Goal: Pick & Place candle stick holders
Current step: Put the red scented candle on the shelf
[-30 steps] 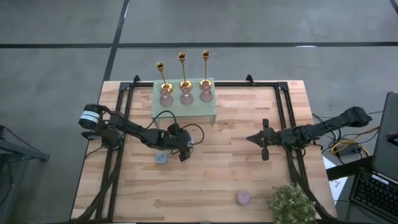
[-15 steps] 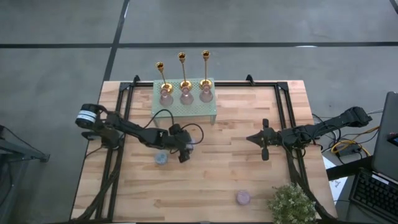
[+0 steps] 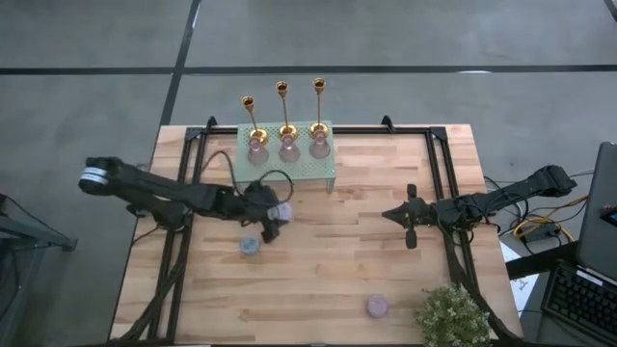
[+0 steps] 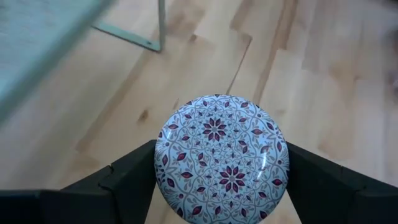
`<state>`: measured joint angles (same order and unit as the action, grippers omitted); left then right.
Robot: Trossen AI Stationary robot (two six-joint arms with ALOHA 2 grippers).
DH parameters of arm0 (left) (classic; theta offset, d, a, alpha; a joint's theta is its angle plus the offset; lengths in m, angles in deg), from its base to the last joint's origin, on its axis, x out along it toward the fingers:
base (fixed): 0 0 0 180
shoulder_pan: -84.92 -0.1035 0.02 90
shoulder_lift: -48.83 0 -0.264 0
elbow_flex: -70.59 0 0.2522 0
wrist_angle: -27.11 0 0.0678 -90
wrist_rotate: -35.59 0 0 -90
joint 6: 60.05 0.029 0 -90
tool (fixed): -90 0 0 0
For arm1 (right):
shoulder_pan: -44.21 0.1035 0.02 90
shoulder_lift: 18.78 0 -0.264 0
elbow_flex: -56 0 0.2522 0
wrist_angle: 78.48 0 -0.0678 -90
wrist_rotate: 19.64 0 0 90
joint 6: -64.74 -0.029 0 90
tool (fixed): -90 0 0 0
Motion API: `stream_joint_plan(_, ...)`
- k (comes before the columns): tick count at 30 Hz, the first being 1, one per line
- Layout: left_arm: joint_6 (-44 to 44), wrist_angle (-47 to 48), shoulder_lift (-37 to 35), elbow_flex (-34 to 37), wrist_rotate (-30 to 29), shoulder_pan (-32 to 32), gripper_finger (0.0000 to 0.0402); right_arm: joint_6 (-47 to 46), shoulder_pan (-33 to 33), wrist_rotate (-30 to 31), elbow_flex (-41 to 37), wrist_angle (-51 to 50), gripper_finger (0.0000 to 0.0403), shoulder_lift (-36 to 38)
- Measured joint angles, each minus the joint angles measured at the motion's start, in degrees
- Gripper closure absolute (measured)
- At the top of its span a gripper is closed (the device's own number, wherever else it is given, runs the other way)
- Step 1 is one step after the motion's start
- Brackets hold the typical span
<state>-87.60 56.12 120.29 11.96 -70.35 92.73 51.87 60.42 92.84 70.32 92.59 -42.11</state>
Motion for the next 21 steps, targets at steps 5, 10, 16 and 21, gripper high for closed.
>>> stream_joint_plan(5,-3.3,11.6,-5.5,-4.2,-7.2,-0.1,0.0096,0.0,0.0,0.0,0.0,0.0,0.0394,0.0)
stream_joint_plan(10,-7.9,24.9,-6.9,-10.8,-18.1,-0.8,0.0096,0.0,0.0,0.0,0.0,0.0,0.0394,0.0)
stream_joint_plan(16,-10.4,29.4,-6.6,-13.7,-19.5,-4.6,0.0096,0.0,0.0,0.0,0.0,0.0,0.0394,0.0)
stream_joint_plan(21,-12.3,29.8,-6.6,-12.0,-19.2,-8.0,0.0096,0.0,0.0,0.0,0.0,0.0,0.0394,0.0)
